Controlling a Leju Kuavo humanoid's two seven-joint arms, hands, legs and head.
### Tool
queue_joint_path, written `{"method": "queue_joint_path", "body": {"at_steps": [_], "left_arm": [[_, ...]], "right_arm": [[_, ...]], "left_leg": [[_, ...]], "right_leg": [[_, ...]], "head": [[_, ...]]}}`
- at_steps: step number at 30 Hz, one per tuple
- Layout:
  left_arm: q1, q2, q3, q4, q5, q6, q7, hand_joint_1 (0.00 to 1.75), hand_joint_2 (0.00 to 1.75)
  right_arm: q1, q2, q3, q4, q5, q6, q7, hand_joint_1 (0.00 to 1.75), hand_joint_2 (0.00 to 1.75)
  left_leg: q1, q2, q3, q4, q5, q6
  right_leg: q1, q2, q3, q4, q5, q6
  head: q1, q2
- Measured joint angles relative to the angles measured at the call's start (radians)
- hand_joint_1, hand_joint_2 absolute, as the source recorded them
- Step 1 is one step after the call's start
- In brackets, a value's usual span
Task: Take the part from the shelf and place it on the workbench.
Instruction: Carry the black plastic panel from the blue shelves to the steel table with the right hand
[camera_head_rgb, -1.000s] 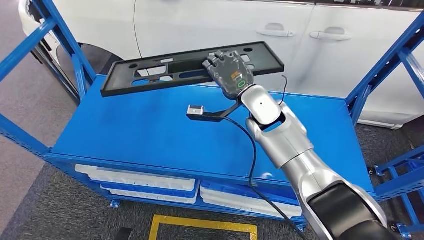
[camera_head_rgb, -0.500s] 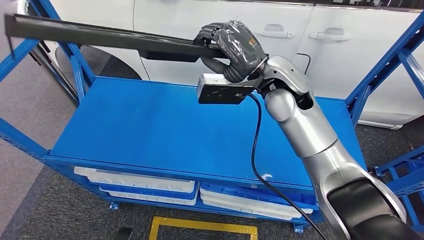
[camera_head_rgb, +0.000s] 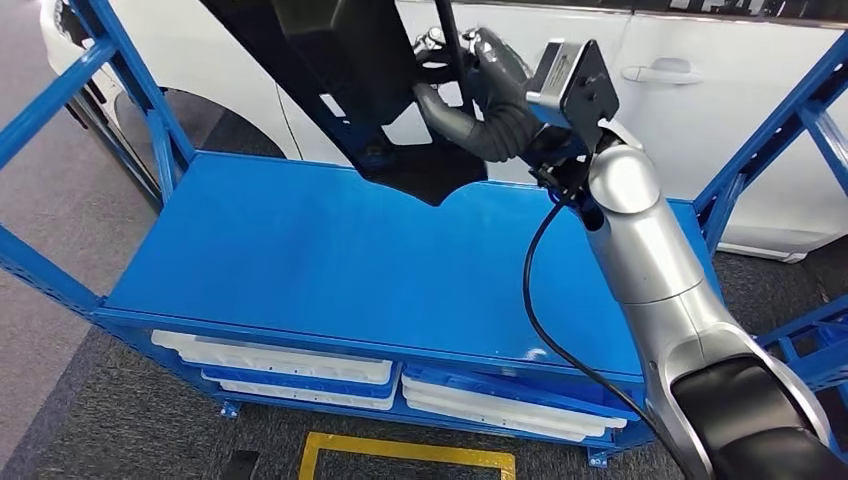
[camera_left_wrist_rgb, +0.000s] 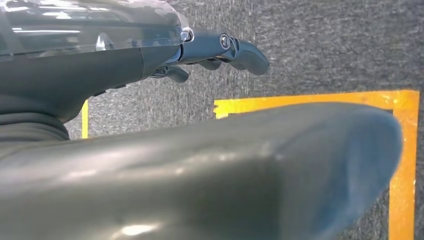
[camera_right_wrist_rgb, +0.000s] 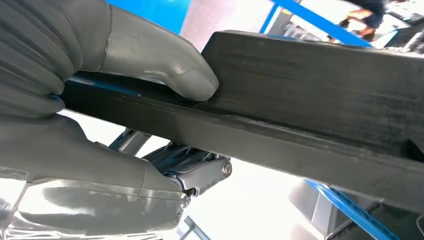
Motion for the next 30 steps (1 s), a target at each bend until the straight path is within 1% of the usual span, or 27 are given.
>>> {"method": "queue_joint_path", "body": {"at_steps": [2,3,4,6,7,8,9,10,11,12,13,14,15,17,18,19,20,21,22,23,24,25,26,27,28,29,30], "left_arm": [[0.001,0.000,0.001,0.000,0.001,0.002,0.000,0.00,0.00],[0.001,-0.001,0.001,0.000,0.003,0.002,0.000,0.00,0.00],[0.001,-0.001,0.002,0.000,0.004,0.003,0.001,0.00,0.00],[0.002,-0.001,0.004,0.000,0.008,0.005,0.001,0.00,0.00],[0.003,-0.001,0.005,0.000,0.010,0.005,0.000,0.00,0.00],[0.004,-0.001,0.006,0.000,0.012,0.005,-0.001,0.00,0.00],[0.006,-0.001,0.008,0.000,0.015,0.005,-0.002,0.00,0.00],[0.007,-0.001,0.011,0.000,0.018,0.006,-0.003,0.00,0.00],[0.007,-0.001,0.014,0.000,0.021,0.007,-0.004,0.00,0.00],[0.008,-0.001,0.018,0.000,0.024,0.008,-0.005,0.00,0.00],[0.008,-0.001,0.020,0.000,0.027,0.008,-0.006,0.00,0.00],[0.009,-0.001,0.022,0.000,0.030,0.009,-0.006,0.00,0.00],[0.011,-0.001,0.024,0.000,0.033,0.009,-0.007,0.00,0.00],[0.014,-0.001,0.028,0.000,0.037,0.009,-0.008,0.00,0.00],[0.015,-0.001,0.029,0.000,0.039,0.009,-0.010,0.00,0.00],[0.015,-0.001,0.031,0.000,0.040,0.009,-0.011,0.00,0.00],[0.015,-0.001,0.032,0.000,0.041,0.008,-0.013,0.00,0.00],[0.016,-0.001,0.034,0.000,0.041,0.007,-0.014,0.00,0.00],[0.017,-0.001,0.036,0.000,0.042,0.007,-0.015,0.00,0.00],[0.019,-0.001,0.039,0.000,0.042,0.006,-0.016,0.00,0.00],[0.020,-0.001,0.041,0.000,0.042,0.006,-0.016,0.00,0.00],[0.021,-0.001,0.042,0.000,0.042,0.006,-0.017,0.00,0.00],[0.022,-0.001,0.044,0.000,0.042,0.005,-0.017,0.00,0.00],[0.023,-0.001,0.045,0.000,0.042,0.005,-0.018,0.00,0.00],[0.023,-0.001,0.046,0.000,0.043,0.004,-0.018,0.00,0.00],[0.023,-0.001,0.046,0.000,0.044,0.004,-0.018,0.00,0.00],[0.024,-0.002,0.047,0.000,0.044,0.003,-0.019,0.00,0.00]], "right_arm": [[-0.002,0.000,0.000,0.007,-0.043,0.020,0.020,1.75,1.75],[-0.004,0.001,0.001,0.012,-0.079,0.036,0.035,1.75,1.75],[-0.006,0.003,0.002,0.018,-0.121,0.055,0.053,1.75,1.75],[-0.004,0.009,0.007,0.036,-0.199,0.091,0.085,1.75,1.75],[0.000,0.012,0.011,0.044,-0.226,0.104,0.095,1.75,1.75],[0.008,0.013,0.018,0.050,-0.248,0.113,0.102,1.75,1.75],[0.018,0.013,0.026,0.054,-0.267,0.118,0.106,1.75,1.75],[0.028,0.013,0.034,0.055,-0.285,0.120,0.109,1.75,1.75],[0.039,0.013,0.043,0.053,-0.302,0.120,0.112,1.75,1.75],[0.050,0.013,0.051,0.049,-0.317,0.119,0.114,1.75,1.75],[0.060,0.012,0.058,0.044,-0.328,0.117,0.116,1.75,1.75],[0.073,0.010,0.065,0.037,-0.337,0.113,0.118,1.75,1.75],[0.087,0.006,0.072,0.027,-0.344,0.109,0.120,1.75,1.75],[0.118,-0.008,0.086,0.002,-0.356,0.101,0.120,1.75,1.75],[0.133,-0.018,0.093,-0.013,-0.363,0.098,0.117,1.75,1.75],[0.148,-0.030,0.100,-0.026,-0.367,0.094,0.113,1.75,1.75],[0.164,-0.042,0.107,-0.039,-0.372,0.090,0.108,1.75,1.75],[0.184,-0.055,0.114,-0.052,-0.375,0.085,0.103,1.75,1.75],[0.206,-0.066,0.120,-0.064,-0.375,0.080,0.098,1.75,1.75],[0.228,-0.076,0.127,-0.077,-0.374,0.074,0.092,1.75,1.75],[0.248,-0.086,0.132,-0.091,-0.372,0.069,0.088,1.75,1.75],[0.264,-0.095,0.136,-0.107,-0.370,0.064,0.084,1.75,1.75],[0.275,-0.104,0.140,-0.124,-0.368,0.060,0.081,1.75,1.75],[0.283,-0.113,0.143,-0.141,-0.367,0.056,0.079,1.75,1.75],[0.288,-0.120,0.145,-0.157,-0.367,0.052,0.077,1.75,1.75],[0.292,-0.126,0.148,-0.171,-0.367,0.049,0.076,1.75,1.75],[0.297,-0.132,0.149,-0.183,-0.367,0.048,0.075,1.75,1.75]], "left_leg": [[0.000,0.001,-0.001,0.003,-0.006,-0.010],[0.000,0.002,-0.008,0.023,-0.020,-0.014],[-0.001,0.003,-0.026,0.064,-0.045,-0.018],[0.000,0.004,-0.085,0.195,-0.108,-0.021],[0.001,0.004,-0.113,0.252,-0.127,-0.023],[0.000,0.004,-0.126,0.275,-0.126,-0.023],[0.000,0.004,-0.117,0.254,-0.104,-0.022],[0.000,0.004,-0.093,0.200,-0.070,-0.020],[0.000,0.005,-0.059,0.126,-0.036,-0.018],[-0.001,0.005,-0.028,0.063,-0.013,-0.014],[-0.003,0.005,-0.009,0.023,-0.002,-0.011],[-0.004,0.004,0.001,0.003,-0.001,-0.007],[-0.006,0.003,0.002,0.001,-0.001,-0.003],[-0.004,0.002,0.004,-0.004,0.003,0.007],[-0.003,0.002,0.005,-0.007,0.005,0.013],[-0.001,0.002,0.006,-0.010,0.007,0.018],[0.000,0.002,0.007,-0.011,0.007,0.021],[0.000,0.002,0.007,-0.011,0.007,0.023],[0.000,0.002,0.007,-0.011,0.006,0.023],[0.000,0.002,0.007,-0.011,0.006,0.024],[0.000,0.001,0.007,-0.010,0.006,0.024],[-0.001,0.001,0.008,-0.010,0.005,0.023],[-0.001,0.000,0.009,-0.010,0.004,0.022],[-0.002,0.000,0.010,-0.010,0.003,0.020],[-0.004,0.000,0.010,-0.010,0.003,0.017],[-0.004,0.001,0.010,-0.010,0.002,0.012],[-0.005,0.002,0.010,-0.011,0.002,0.007]], "right_leg": [[-0.005,-0.002,0.004,-0.009,0.005,-0.010],[-0.008,-0.003,0.007,-0.015,0.007,-0.015],[-0.010,-0.003,0.010,-0.020,0.010,-0.020],[-0.009,-0.004,0.012,-0.020,0.009,-0.025],[-0.007,-0.003,0.012,-0.020,0.008,-0.026],[-0.006,-0.003,0.013,-0.019,0.007,-0.026],[-0.006,-0.003,0.014,-0.017,0.006,-0.026],[-0.006,-0.002,0.015,-0.015,0.004,-0.024],[-0.006,-0.002,0.015,-0.012,0.001,-0.022],[-0.004,-0.001,0.014,-0.007,-0.002,-0.018],[-0.003,-0.001,0.012,-0.004,-0.004,-0.014],[-0.001,-0.001,0.010,-0.002,-0.005,-0.010],[0.000,-0.001,0.009,-0.002,-0.004,-0.006],[-0.002,-0.001,0.010,-0.001,-0.009,0.005],[-0.004,-0.001,0.004,0.015,-0.022,0.011],[-0.006,-0.001,-0.012,0.052,-0.045,0.017],[-0.009,-0.001,-0.039,0.110,-0.076,0.022],[-0.010,-0.001,-0.073,0.182,-0.109,0.027],[-0.012,-0.001,-0.103,0.245,-0.132,0.030],[-0.014,-0.001,-0.122,0.281,-0.138,0.031],[-0.015,-0.001,-0.121,0.277,-0.124,0.031],[-0.016,-0.001,-0.099,0.228,-0.092,0.029],[-0.016,-0.001,-0.064,0.154,-0.055,0.024],[-0.013,-0.001,-0.028,0.081,-0.026,0.019],[-0.010,-0.001,-0.002,0.025,-0.007,0.014],[-0.007,-0.001,0.010,-0.002,-0.002,0.009],[-0.003,-0.001,0.013,-0.009,-0.004,0.006]], "head": [[0.000,0.000],[0.000,0.000],[0.000,0.000],[0.000,0.000],[0.000,0.000],[0.000,0.000],[0.000,0.000],[0.000,0.000],[0.000,0.000],[0.000,0.000],[0.000,0.000],[0.000,0.000],[0.000,0.000],[0.000,0.000],[0.000,0.000],[0.000,0.000],[0.000,0.000],[0.000,0.000],[0.000,0.000],[0.000,0.000],[0.000,0.000],[0.000,0.000],[0.000,0.000],[0.000,0.000],[0.000,0.000],[0.000,0.000],[0.000,0.000]]}}
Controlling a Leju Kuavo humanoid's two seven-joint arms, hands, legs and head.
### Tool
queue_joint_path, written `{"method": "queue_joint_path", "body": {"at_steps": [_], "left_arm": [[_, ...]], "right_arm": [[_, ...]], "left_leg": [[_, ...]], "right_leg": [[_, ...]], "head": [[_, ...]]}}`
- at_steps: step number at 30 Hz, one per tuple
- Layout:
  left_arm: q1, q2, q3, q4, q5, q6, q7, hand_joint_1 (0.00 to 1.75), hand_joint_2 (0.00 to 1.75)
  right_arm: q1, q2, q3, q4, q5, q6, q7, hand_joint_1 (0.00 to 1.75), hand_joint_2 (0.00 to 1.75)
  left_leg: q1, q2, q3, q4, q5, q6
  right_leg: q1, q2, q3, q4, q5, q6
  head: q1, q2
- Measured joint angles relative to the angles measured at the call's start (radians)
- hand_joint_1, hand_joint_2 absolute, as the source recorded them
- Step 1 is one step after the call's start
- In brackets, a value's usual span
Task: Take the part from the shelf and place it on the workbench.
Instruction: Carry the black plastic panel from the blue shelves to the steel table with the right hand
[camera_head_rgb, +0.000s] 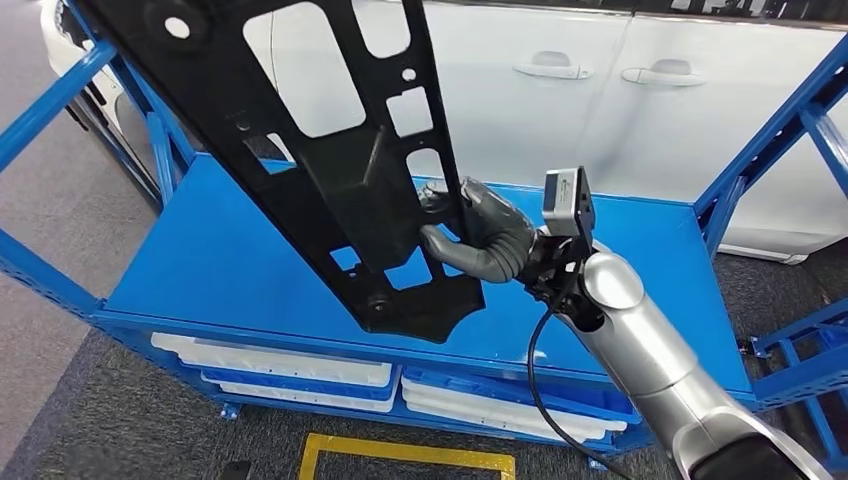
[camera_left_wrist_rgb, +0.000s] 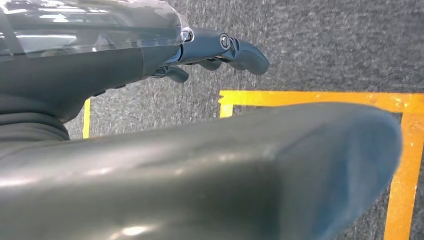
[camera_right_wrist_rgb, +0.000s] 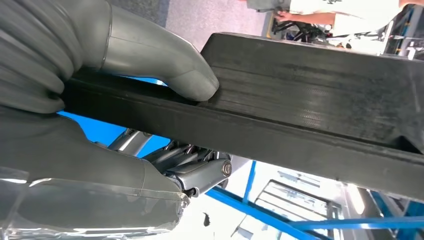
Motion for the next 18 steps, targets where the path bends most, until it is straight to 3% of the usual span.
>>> {"method": "queue_joint_path", "body": {"at_steps": [2,4,7,8,9,10,12,14,15,18], "left_arm": [[0.001,0.000,0.001,0.000,0.001,-0.001,0.000,0.00,0.00],[0.002,0.000,0.001,0.000,0.001,-0.001,0.000,0.00,0.00],[0.004,0.000,0.001,0.000,0.001,-0.001,-0.001,0.00,0.00],[0.005,0.000,0.002,0.000,0.001,-0.001,-0.001,0.00,0.00],[0.007,0.000,0.002,0.000,0.001,-0.001,-0.001,0.00,0.00],[0.007,0.000,0.002,0.000,0.001,-0.001,-0.001,0.00,0.00],[0.006,0.000,0.002,0.000,0.003,-0.001,-0.001,0.00,0.00],[0.005,0.000,0.002,0.000,0.004,-0.001,-0.001,0.00,0.00],[0.005,0.000,0.002,0.000,0.004,-0.001,-0.002,0.00,0.00],[0.007,0.000,0.003,0.000,0.001,-0.002,-0.005,0.00,1.31]], "right_arm": [[0.009,-0.010,0.002,-0.019,0.000,-0.001,0.000,1.75,1.75],[0.013,-0.015,0.003,-0.033,0.000,-0.001,0.000,1.75,1.75],[0.022,-0.017,0.004,-0.044,0.000,-0.001,0.000,1.75,1.75],[0.026,-0.018,0.005,-0.044,0.000,-0.001,0.000,1.75,1.75],[0.029,-0.019,0.007,-0.044,0.000,-0.001,0.000,1.75,1.75],[0.032,-0.020,0.008,-0.046,0.000,-0.001,-0.001,1.75,1.75],[0.038,-0.025,0.009,-0.054,-0.001,-0.002,-0.005,1.75,1.75],[0.059,-0.036,0.009,-0.075,0.006,-0.008,-0.021,1.75,1.75],[0.079,-0.043,0.009,-0.089,0.017,-0.013,-0.034,1.75,1.75],[0.153,-0.060,0.009,-0.135,0.070,-0.030,-0.067,1.75,1.75]], "left_leg": [[0.001,0.001,0.001,0.001,-0.003,-0.011],[0.001,0.002,-0.015,0.042,-0.034,-0.020],[0.001,0.003,-0.096,0.227,-0.127,-0.028],[0.001,0.003,-0.116,0.272,-0.139,-0.029],[0.001,0.003,-0.120,0.280,-0.131,-0.030],[0.002,0.003,-0.103,0.247,-0.105,-0.029],[0.001,0.003,-0.035,0.110,-0.042,-0.025],[-0.001,0.002,0.010,0.020,-0.016,-0.015],[-0.003,0.000,0.015,0.009,-0.018,-0.010],[-0.001,-0.001,0.015,0.002,-0.011,0.007]], "right_leg": [[-0.001,-0.001,0.002,-0.006,0.004,-0.010],[-0.007,-0.002,0.008,-0.016,0.009,-0.022],[-0.007,-0.003,0.010,-0.018,0.010,-0.029],[-0.006,-0.003,0.010,-0.016,0.009,-0.030],[-0.006,-0.002,0.010,-0.014,0.008,-0.030],[-0.006,-0.002,0.010,-0.012,0.006,-0.030],[-0.005,0.000,0.010,-0.005,0.002,-0.024],[-0.002,0.000,0.007,0.002,-0.003,-0.015],[0.000,0.000,0.007,0.003,-0.003,-0.010],[-0.002,-0.001,0.004,0.010,-0.011,0.006]], "head": [[0.000,0.000],[0.000,0.000],[0.000,0.000],[0.000,0.000],[0.000,0.000],[0.000,0.000],[0.000,0.000],[0.000,0.000],[0.000,0.000],[0.000,0.000]]}}
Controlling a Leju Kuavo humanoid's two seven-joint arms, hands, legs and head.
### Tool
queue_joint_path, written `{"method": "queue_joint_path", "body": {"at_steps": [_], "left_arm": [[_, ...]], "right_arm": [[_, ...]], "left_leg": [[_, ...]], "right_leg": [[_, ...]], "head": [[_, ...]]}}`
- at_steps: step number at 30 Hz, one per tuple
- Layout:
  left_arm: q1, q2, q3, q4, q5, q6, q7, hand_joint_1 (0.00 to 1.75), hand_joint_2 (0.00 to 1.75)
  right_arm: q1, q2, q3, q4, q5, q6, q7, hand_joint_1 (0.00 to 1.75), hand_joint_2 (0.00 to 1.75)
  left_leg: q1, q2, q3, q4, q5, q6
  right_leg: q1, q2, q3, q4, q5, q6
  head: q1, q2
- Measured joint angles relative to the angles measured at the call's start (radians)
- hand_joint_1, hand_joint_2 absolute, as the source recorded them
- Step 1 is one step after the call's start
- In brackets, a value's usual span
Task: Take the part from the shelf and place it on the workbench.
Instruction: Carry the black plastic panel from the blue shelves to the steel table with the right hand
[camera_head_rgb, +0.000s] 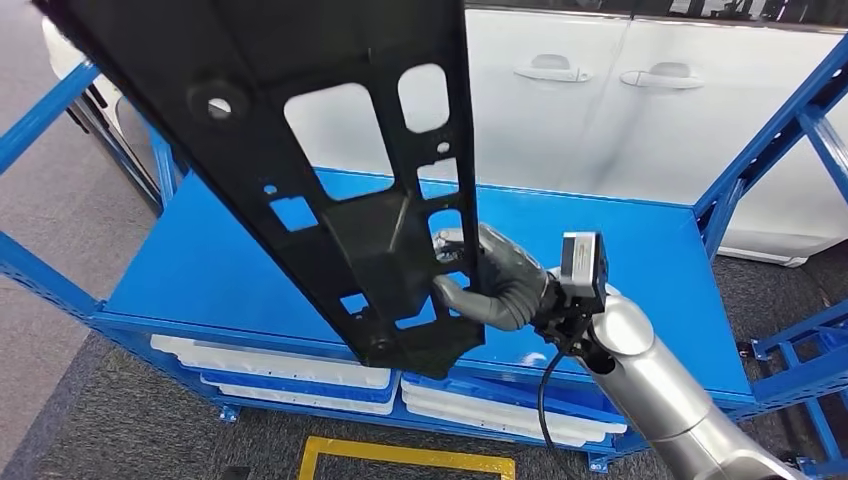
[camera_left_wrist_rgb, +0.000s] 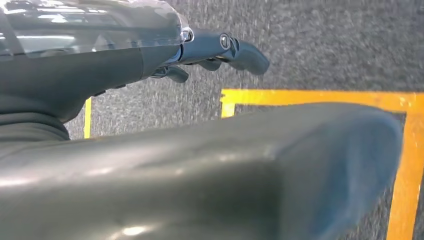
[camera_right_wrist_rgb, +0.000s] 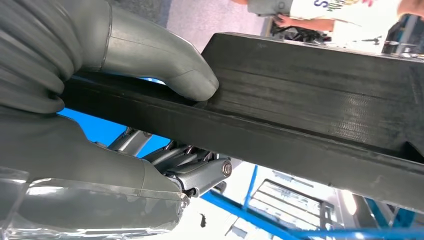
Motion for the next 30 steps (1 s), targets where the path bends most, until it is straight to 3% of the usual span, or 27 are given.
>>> {"method": "queue_joint_path", "body": {"at_steps": [1,4,5,6,7,9,11,13,16,19,21,22,23,26,27,30], "left_arm": [[-0.001,0.000,0.000,0.000,-0.002,0.003,-0.003,0.00,1.75],[-0.003,0.000,-0.001,0.000,-0.011,0.021,-0.012,0.00,1.75],[-0.002,0.000,-0.002,0.000,-0.015,0.027,-0.013,0.00,1.75],[-0.001,0.000,-0.003,0.000,-0.019,0.032,-0.013,0.00,1.75],[-0.001,0.000,-0.004,0.000,-0.024,0.039,-0.013,0.00,1.75],[-0.002,-0.001,-0.007,0.000,-0.029,0.054,-0.010,0.00,1.75],[-0.004,-0.001,-0.008,0.000,-0.024,0.055,-0.009,0.00,1.75],[-0.006,-0.002,-0.008,0.000,-0.017,0.043,-0.009,0.00,1.75],[-0.010,-0.003,-0.007,0.000,-0.005,0.026,0.002,0.00,1.75],[-0.013,-0.003,-0.002,0.000,0.014,0.016,0.019,0.00,1.75],[-0.011,-0.003,0.002,0.000,0.023,0.011,0.029,0.00,1.75],[-0.011,-0.003,0.004,0.000,0.026,0.008,0.033,0.00,1.75],[-0.011,-0.003,0.006,0.000,0.028,0.005,0.037,0.00,1.75],[-0.014,-0.002,0.012,0.000,0.032,-0.002,0.041,0.00,1.75],[-0.015,-0.002,0.014,0.000,0.033,-0.003,0.041,0.00,1.75],[-0.015,-0.002,0.020,0.000,0.034,-0.005,0.041,0.00,1.75]], "right_arm": [[0.021,-0.005,0.000,-0.013,0.015,-0.003,-0.006,1.75,1.75],[0.075,-0.017,-0.003,-0.040,0.040,-0.007,-0.015,1.75,1.75],[0.090,-0.020,-0.003,-0.044,0.043,-0.006,-0.016,1.75,1.75],[0.103,-0.022,-0.005,-0.048,0.045,-0.005,-0.016,1.75,1.75],[0.113,-0.025,-0.007,-0.051,0.048,-0.004,-0.017,1.75,1.75],[0.126,-0.031,-0.014,-0.059,0.056,-0.004,-0.020,1.75,1.75],[0.140,-0.039,-0.024,-0.071,0.067,-0.005,-0.028,1.75,1.75],[0.155,-0.044,-0.032,-0.080,0.075,-0.005,-0.036,1.75,1.75],[0.170,-0.049,-0.041,-0.087,0.083,-0.004,-0.041,1.75,1.75],[0.182,-0.050,-0.046,-0.092,0.090,-0.002,-0.043,1.75,1.75],[0.194,-0.050,-0.047,-0.092,0.093,-0.001,-0.044,1.75,1.75],[0.199,-0.050,-0.048,-0.093,0.094,-0.001,-0.044,1.75,1.75],[0.201,-0.050,-0.049,-0.093,0.095,-0.001,-0.043,1.75,1.75],[0.201,-0.050,-0.054,-0.097,0.094,-0.001,-0.042,1.75,1.75],[0.200,-0.050,-0.056,-0.098,0.092,-0.001,-0.040,1.75,1.75],[0.194,-0.050,-0.061,-0.098,0.087,0.000,-0.033,1.75,1.75]], "left_leg": [[0.002,0.001,0.000,-0.003,0.002,0.005],[0.003,0.003,0.000,-0.005,0.004,0.012],[0.003,0.004,-0.001,-0.005,0.003,0.012],[0.003,0.003,-0.001,-0.004,0.003,0.012],[0.003,0.003,0.000,-0.004,0.003,0.012],[0.003,0.002,0.002,-0.004,0.002,0.011],[0.000,0.001,0.002,-0.004,0.001,0.003],[-0.001,0.001,0.001,-0.005,0.001,-0.008],[-0.001,0.003,-0.006,0.015,-0.018,-0.024],[0.000,0.003,-0.078,0.182,-0.110,-0.032],[0.000,0.003,-0.119,0.273,-0.139,-0.034],[0.000,0.003,-0.114,0.267,-0.126,-0.034],[0.000,0.004,-0.091,0.222,-0.098,-0.033],[-0.002,0.003,0.001,0.037,-0.020,-0.022],[-0.003,0.002,0.012,0.011,-0.013,-0.017],[-0.004,0.002,0.006,0.004,-0.002,0.001]], "right_leg": [[-0.002,0.000,-0.010,0.023,-0.017,0.006],[-0.008,0.001,-0.093,0.205,-0.110,0.020],[-0.010,0.001,-0.119,0.260,-0.128,0.022],[-0.012,0.000,-0.129,0.282,-0.127,0.024],[-0.013,0.000,-0.119,0.262,-0.107,0.023],[-0.014,0.000,-0.050,0.124,-0.040,0.017],[-0.009,0.000,0.006,0.009,-0.002,0.006],[-0.003,0.001,0.014,-0.011,-0.001,-0.003],[-0.009,0.001,0.019,-0.024,0.007,-0.021],[-0.010,0.000,0.023,-0.030,0.010,-0.032],[-0.008,-0.002,0.021,-0.026,0.011,-0.033],[-0.008,-0.002,0.021,-0.024,0.011,-0.034],[-0.008,-0.001,0.020,-0.021,0.010,-0.033],[-0.004,0.001,0.013,-0.009,0.007,-0.024],[-0.002,0.001,0.010,-0.006,0.008,-0.019],[-0.003,0.002,0.003,-0.002,0.010,-0.002]], "head": [[0.000,0.000],[0.000,0.000],[0.000,0.000],[0.000,0.000],[0.000,0.000],[0.000,0.000],[0.000,0.000],[0.000,0.000],[0.000,0.000],[0.000,0.000],[0.000,0.000],[0.000,0.000],[0.000,0.000],[0.000,0.000],[0.000,0.000],[0.000,0.000]]}}
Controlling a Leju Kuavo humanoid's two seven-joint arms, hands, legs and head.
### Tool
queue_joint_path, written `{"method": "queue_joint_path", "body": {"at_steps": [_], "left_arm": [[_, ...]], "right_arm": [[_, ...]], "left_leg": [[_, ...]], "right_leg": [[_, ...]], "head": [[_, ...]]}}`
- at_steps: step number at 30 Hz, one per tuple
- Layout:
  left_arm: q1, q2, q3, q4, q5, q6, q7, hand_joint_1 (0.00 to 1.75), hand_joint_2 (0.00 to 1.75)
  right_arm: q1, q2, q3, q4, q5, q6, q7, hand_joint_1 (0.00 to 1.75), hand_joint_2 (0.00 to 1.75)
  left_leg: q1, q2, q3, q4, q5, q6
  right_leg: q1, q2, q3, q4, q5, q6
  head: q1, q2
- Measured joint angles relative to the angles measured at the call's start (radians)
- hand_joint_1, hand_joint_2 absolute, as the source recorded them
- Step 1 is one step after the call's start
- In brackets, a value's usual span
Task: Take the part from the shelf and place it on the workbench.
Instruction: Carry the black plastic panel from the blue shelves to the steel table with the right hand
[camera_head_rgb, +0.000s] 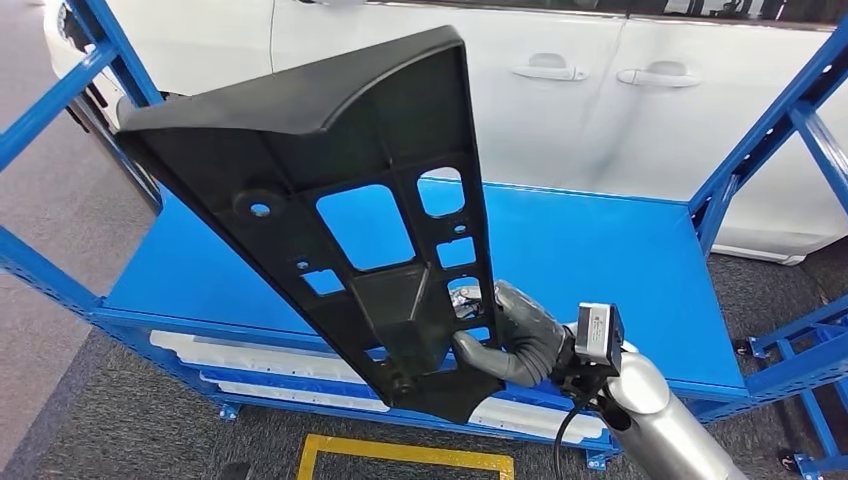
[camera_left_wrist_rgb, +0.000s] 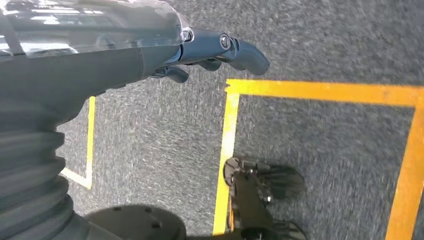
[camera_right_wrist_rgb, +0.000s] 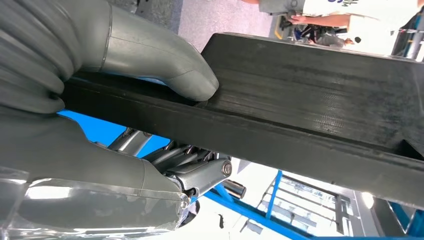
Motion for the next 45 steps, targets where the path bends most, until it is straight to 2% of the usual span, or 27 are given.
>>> {"method": "queue_joint_path", "body": {"at_steps": [2,4,5,6,7,8,11,13,16,18,20,21,22,23,26,28,30,32,33,35,36,37,38,39,40,42,45], "left_arm": [[-0.002,0.000,0.002,0.000,0.000,0.000,0.000,0.00,1.75],[-0.004,0.000,0.002,0.000,0.001,-0.001,0.000,0.00,1.75],[-0.003,0.000,0.002,0.000,0.001,-0.001,0.000,0.00,1.75],[-0.002,0.000,0.002,0.000,0.001,-0.002,0.000,0.00,1.75],[-0.002,0.000,0.003,0.000,0.001,-0.002,0.000,0.00,1.75],[-0.001,0.000,0.003,0.000,0.002,-0.001,0.000,0.00,1.75],[-0.001,0.000,0.004,0.000,0.004,0.001,-0.001,0.00,1.75],[-0.001,0.000,0.004,0.000,0.004,0.004,-0.005,0.00,1.75],[0.001,0.000,0.004,0.000,0.002,0.012,-0.014,0.00,1.75],[0.003,0.000,0.004,0.000,-0.001,0.015,-0.017,0.00,1.75],[0.003,0.000,0.004,0.000,-0.003,0.017,-0.019,0.00,1.75],[0.004,0.001,0.004,0.000,-0.003,0.017,-0.019,0.00,1.75],[0.004,0.001,0.004,0.000,-0.004,0.017,-0.019,0.00,1.75],[0.004,0.002,0.004,0.000,-0.005,0.017,-0.019,0.00,1.75],[0.003,0.002,0.004,0.000,-0.007,0.017,-0.021,0.00,1.75],[0.002,0.003,0.004,0.000,-0.008,0.016,-0.022,0.00,1.75],[0.003,0.003,0.004,0.000,-0.009,0.016,-0.023,0.00,1.75],[0.002,0.003,0.004,0.000,-0.010,0.016,-0.024,0.00,1.75],[0.002,0.003,0.004,0.000,-0.011,0.015,-0.025,0.00,1.75],[0.003,0.003,0.004,0.000,-0.011,0.013,-0.025,0.00,1.75],[0.004,0.003,0.004,0.000,-0.011,0.012,-0.025,0.00,1.75],[0.005,0.003,0.004,0.000,-0.012,0.010,-0.025,0.00,1.75],[0.006,0.003,0.004,0.000,-0.012,0.009,-0.025,0.00,1.75],[0.007,0.003,0.004,0.000,-0.014,0.008,-0.024,0.00,1.75],[0.007,0.003,0.004,0.000,-0.015,0.007,-0.024,0.00,1.75],[0.006,0.002,0.003,0.000,-0.018,0.005,-0.024,0.00,1.75],[0.005,0.000,0.001,0.000,-0.022,0.003,-0.024,0.00,1.75]], "right_arm": [[-0.007,0.000,-0.003,0.000,-0.001,0.001,0.003,1.75,1.75],[-0.012,0.001,-0.005,0.002,-0.003,0.003,0.006,1.75,1.75],[-0.014,0.001,-0.005,0.003,-0.004,0.005,0.007,1.75,1.75],[-0.014,0.002,-0.005,0.005,-0.005,0.008,0.007,1.75,1.75],[-0.015,0.002,-0.005,0.007,-0.008,0.010,0.008,1.75,1.75],[-0.018,0.002,-0.005,0.010,-0.011,0.013,0.008,1.75,1.75],[-0.036,0.002,-0.005,0.014,-0.020,0.020,0.008,1.75,1.75],[-0.052,0.002,-0.005,0.017,-0.026,0.023,0.008,1.75,1.75],[-0.070,0.003,-0.004,0.026,-0.034,0.029,0.008,1.75,1.75],[-0.075,0.005,-0.003,0.031,-0.036,0.029,0.008,1.75,1.75],[-0.077,0.007,0.000,0.036,-0.037,0.029,0.008,1.75,1.75],[-0.077,0.008,0.001,0.038,-0.037,0.029,0.008,1.75,1.75],[-0.077,0.008,0.003,0.041,-0.037,0.029,0.008,1.75,1.75],[-0.077,0.008,0.004,0.044,-0.038,0.029,0.008,1.75,1.75],[-0.078,0.008,0.004,0.047,-0.042,0.027,0.007,1.75,1.75],[-0.078,0.007,0.004,0.048,-0.046,0.023,0.005,1.75,1.75],[-0.079,0.007,0.004,0.048,-0.050,0.019,0.002,1.75,1.75],[-0.083,0.002,0.004,0.050,-0.054,0.015,-0.001,1.75,1.75],[-0.084,-0.001,0.004,0.050,-0.056,0.014,-0.002,1.75,1.75],[-0.084,-0.005,0.004,0.053,-0.060,0.013,-0.006,1.75,1.75],[-0.081,-0.007,0.004,0.055,-0.062,0.012,-0.008,1.75,1.75],[-0.077,-0.010,0.004,0.056,-0.063,0.011,-0.010,1.75,1.75],[-0.072,-0.012,0.004,0.058,-0.063,0.008,-0.012,1.75,1.75],[-0.068,-0.014,0.004,0.058,-0.063,0.005,-0.016,1.75,1.75],[-0.064,-0.017,0.004,0.058,-0.061,0.002,-0.020,1.75,1.75],[-0.058,-0.021,0.003,0.055,-0.054,-0.006,-0.028,1.75,1.75],[-0.040,-0.027,0.001,0.048,-0.045,-0.015,-0.035,1.75,1.75]], "left_leg": [[0.003,0.002,-0.008,-0.007,0.014,0.013],[0.003,0.003,-0.024,-0.009,0.027,0.020],[0.002,0.003,-0.034,-0.008,0.034,0.021],[0.001,0.003,-0.044,-0.007,0.041,0.021],[0.001,0.003,-0.054,-0.007,0.049,0.020],[0.001,0.003,-0.064,-0.006,0.057,0.018],[0.000,0.001,-0.085,-0.007,0.081,0.009],[0.002,0.001,-0.087,-0.012,0.096,-0.002],[0.004,0.001,-0.094,-0.017,0.100,-0.022],[0.004,0.001,-0.116,0.042,0.034,-0.030],[0.004,0.002,-0.151,0.171,-0.058,-0.038],[0.004,0.002,-0.162,0.228,-0.080,-0.041],[0.005,0.002,-0.160,0.258,-0.083,-0.043],[0.005,0.002,-0.137,0.247,-0.070,-0.043],[0.004,0.002,0.002,0.057,-0.027,-0.035],[0.001,0.001,0.042,-0.009,-0.027,-0.021],[0.002,0.001,0.039,-0.014,-0.022,-0.007],[0.005,0.002,0.036,-0.021,-0.015,0.007],[0.007,0.003,0.033,-0.024,-0.010,0.013],[0.005,0.004,0.024,-0.024,-0.004,0.019],[0.005,0.004,0.019,-0.023,-0.001,0.020],[0.004,0.004,0.015,-0.021,0.002,0.020],[0.003,0.004,0.013,-0.020,0.004,0.019],[0.003,0.003,0.011,-0.018,0.004,0.019],[0.002,0.003,0.011,-0.017,0.005,0.018],[-0.001,0.002,0.006,-0.014,0.007,0.011],[-0.001,0.003,-0.003,-0.015,0.016,-0.005]], "right_leg": [[-0.004,0.000,-0.016,0.043,-0.046,0.011],[-0.008,0.000,-0.053,0.156,-0.132,0.020],[-0.010,0.000,-0.071,0.218,-0.167,0.023],[-0.011,-0.001,-0.077,0.259,-0.184,0.025],[-0.011,0.000,-0.066,0.263,-0.180,0.025],[-0.011,0.000,-0.035,0.227,-0.158,0.024],[-0.005,0.000,0.098,0.022,-0.098,0.010],[0.004,0.000,0.123,-0.031,-0.094,0.001],[0.003,-0.003,0.110,-0.045,-0.067,-0.020],[-0.003,-0.006,0.098,-0.056,-0.042,-0.032],[-0.002,-0.007,0.078,-0.056,-0.025,-0.036],[-0.002,-0.008,0.068,-0.053,-0.019,-0.035],[-0.002,-0.009,0.058,-0.050,-0.014,-0.033],[-0.002,-0.009,0.049,-0.046,-0.010,-0.031],[-0.002,-0.010,0.032,-0.030,-0.006,-0.023],[0.001,-0.010,0.025,-0.021,-0.003,-0.013],[0.002,-0.009,0.021,-0.018,0.000,-0.002],[0.000,-0.006,0.007,0.007,-0.018,0.009],[-0.003,-0.005,-0.012,0.047,-0.045,0.014],[-0.007,-0.005,-0.073,0.183,-0.115,0.023],[-0.008,-0.005,-0.100,0.246,-0.140,0.026],[-0.010,-0.004,-0.112,0.279,-0.147,0.027],[-0.010,-0.005,-0.104,0.270,-0.133,0.026],[-0.010,-0.004,-0.074,0.218,-0.103,0.023],[-0.009,-0.004,-0.033,0.141,-0.068,0.017],[-0.003,-0.004,0.031,0.014,-0.026,0.004],[0.004,-0.004,0.038,-0.021,-0.016,-0.008]], "head": [[0.000,0.000],[0.000,0.000],[0.000,0.000],[0.000,0.000],[0.000,0.000],[0.000,0.000],[0.000,0.000],[0.000,0.000],[0.000,0.000],[0.000,0.000],[0.000,0.000],[0.000,0.000],[0.000,0.000],[0.000,0.000],[0.000,0.000],[0.000,0.000],[0.000,0.000],[0.000,0.000],[0.000,0.000],[0.000,0.000],[0.000,0.000],[0.000,0.000],[0.000,0.000],[0.000,0.000],[0.000,0.000],[0.000,0.000],[0.000,0.000]]}}
